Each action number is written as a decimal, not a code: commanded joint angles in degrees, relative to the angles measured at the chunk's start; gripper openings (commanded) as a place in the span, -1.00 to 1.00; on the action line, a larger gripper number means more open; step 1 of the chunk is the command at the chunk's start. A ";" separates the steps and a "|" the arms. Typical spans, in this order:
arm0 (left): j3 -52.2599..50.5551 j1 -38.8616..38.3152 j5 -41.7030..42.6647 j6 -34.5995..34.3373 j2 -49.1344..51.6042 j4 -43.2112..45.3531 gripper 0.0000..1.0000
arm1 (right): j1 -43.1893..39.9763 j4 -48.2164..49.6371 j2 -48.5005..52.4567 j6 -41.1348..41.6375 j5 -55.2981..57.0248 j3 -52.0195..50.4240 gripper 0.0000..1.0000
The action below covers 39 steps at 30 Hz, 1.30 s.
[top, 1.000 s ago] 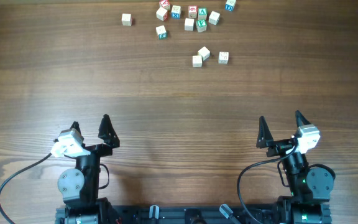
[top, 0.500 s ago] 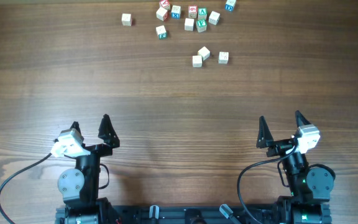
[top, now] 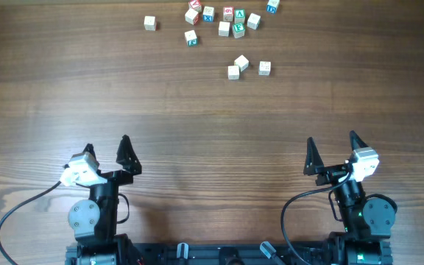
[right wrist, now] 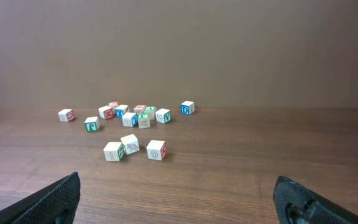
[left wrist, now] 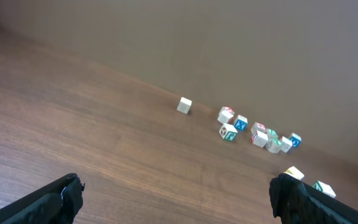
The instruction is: Form a circle
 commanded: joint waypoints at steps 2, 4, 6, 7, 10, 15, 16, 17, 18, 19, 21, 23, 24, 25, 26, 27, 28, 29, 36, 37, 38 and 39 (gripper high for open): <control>-0.24 -0.31 -1.29 0.94 -0.35 0.85 1.00 | 0.24 0.11 -0.31 -1.05 0.59 -0.07 1.00; -0.13 -0.31 -1.27 1.18 -0.35 0.90 1.00 | 0.24 0.13 -0.31 -1.03 0.59 -0.04 0.99; 1.44 -0.31 0.83 1.16 -0.35 0.94 1.00 | 0.22 0.13 -0.31 -1.03 0.57 -0.04 0.99; 3.04 -0.31 2.89 1.18 -0.35 1.11 1.00 | 0.22 0.13 -0.31 -1.01 0.59 -0.07 0.99; 9.90 -0.31 5.22 3.37 -0.28 1.16 1.00 | 0.24 0.13 -0.31 -1.03 0.59 -0.07 0.99; 22.80 -0.31 5.99 5.68 4.76 0.74 1.00 | 0.24 0.13 -0.31 -1.03 0.59 -0.04 1.00; 25.00 -0.31 5.99 5.68 6.60 0.76 1.00 | 0.24 0.13 -0.31 -1.03 0.59 -0.04 1.00; 27.17 -0.31 5.99 5.68 8.76 0.74 1.00 | 0.24 0.13 -0.31 -1.03 0.59 -0.04 0.99; 29.31 -0.31 5.99 5.68 11.23 0.74 1.00 | 0.24 0.13 -0.31 -1.03 0.59 -0.07 0.99; 32.11 -0.31 5.99 5.66 14.73 0.70 1.00 | 0.24 0.13 -0.31 -1.03 0.59 -0.04 0.99; 37.46 -0.31 6.16 5.57 21.22 -0.42 1.00 | 0.24 0.13 -0.31 -1.03 0.59 -0.07 0.99; 44.17 -0.31 7.85 5.44 28.30 -3.91 1.00 | 0.24 0.13 -0.31 -1.03 0.59 -0.07 0.99; 48.65 -0.31 9.62 5.46 32.74 -6.60 1.00 | 0.24 0.13 -0.31 -1.05 0.59 -0.07 1.00; 53.35 -0.31 11.41 5.46 37.33 -9.46 1.00 | 0.24 0.13 -0.31 -1.03 0.59 -0.04 0.99; 56.65 -0.31 12.68 5.44 40.52 -11.54 0.99 | 0.24 0.13 -0.31 -1.05 0.57 -0.04 1.00; 60.67 -0.31 14.23 5.44 44.35 -13.97 1.00 | 0.22 0.11 -0.31 -1.03 0.59 -0.07 0.99; 65.57 -0.31 16.22 5.46 48.96 -16.83 1.00 | 0.24 0.13 -0.31 -1.03 0.59 -0.04 0.99; 70.47 -0.33 18.40 5.46 53.44 -19.67 1.00 | 0.24 0.13 -0.31 -1.03 0.59 -0.04 0.99; 97.70 -3.98 22.29 5.49 77.81 -32.04 0.99 | 0.24 0.13 -0.31 -1.03 0.59 -0.04 1.00; 100.56 -5.03 22.29 5.49 80.65 -32.85 0.99 | 0.22 0.13 -0.31 -1.03 0.59 -0.04 0.99; 103.08 -6.16 22.08 5.49 83.36 -33.44 0.99 | 0.24 0.13 -0.31 -1.03 0.59 -0.04 0.99; 105.46 -7.74 21.27 5.49 86.44 -33.81 0.99 | 0.24 0.13 -0.31 -1.03 0.57 -0.04 0.99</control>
